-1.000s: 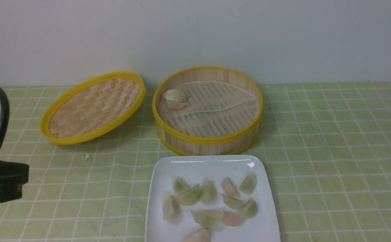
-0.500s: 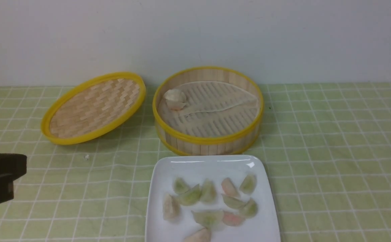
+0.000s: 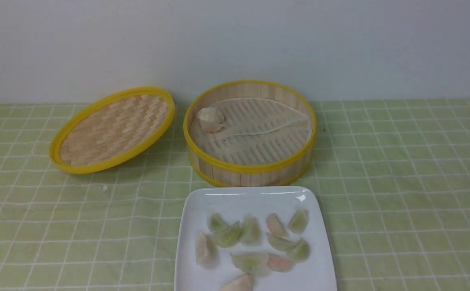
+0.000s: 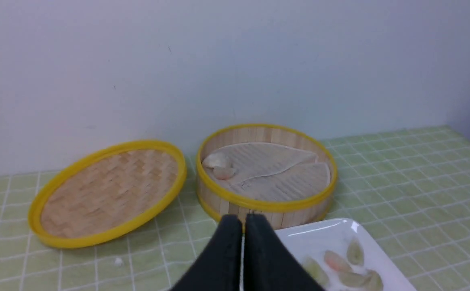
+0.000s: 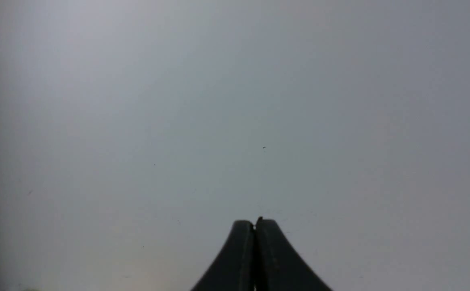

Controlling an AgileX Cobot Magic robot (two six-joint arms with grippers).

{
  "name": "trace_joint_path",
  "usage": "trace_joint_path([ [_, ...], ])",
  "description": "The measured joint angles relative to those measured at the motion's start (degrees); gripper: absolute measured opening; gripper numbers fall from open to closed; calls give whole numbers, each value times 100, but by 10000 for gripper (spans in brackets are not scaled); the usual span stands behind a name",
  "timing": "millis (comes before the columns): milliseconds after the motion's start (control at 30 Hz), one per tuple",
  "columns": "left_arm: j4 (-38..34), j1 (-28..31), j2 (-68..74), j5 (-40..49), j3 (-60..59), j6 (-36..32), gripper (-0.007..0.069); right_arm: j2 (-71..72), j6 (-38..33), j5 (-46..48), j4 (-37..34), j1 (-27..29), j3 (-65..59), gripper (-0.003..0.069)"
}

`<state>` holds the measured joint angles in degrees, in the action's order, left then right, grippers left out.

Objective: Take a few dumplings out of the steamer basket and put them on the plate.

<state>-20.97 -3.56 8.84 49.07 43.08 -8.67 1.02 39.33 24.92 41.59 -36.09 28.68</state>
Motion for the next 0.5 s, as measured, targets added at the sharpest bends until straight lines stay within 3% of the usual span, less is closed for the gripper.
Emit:
trace_joint_path([
  [333,132,0,-243,155,-53,-147,-6,0,0,0,0,0,0,-15],
  [500,283,0,-243,-312,-268,-276,-6,0,0,0,0,0,0,-15],
])
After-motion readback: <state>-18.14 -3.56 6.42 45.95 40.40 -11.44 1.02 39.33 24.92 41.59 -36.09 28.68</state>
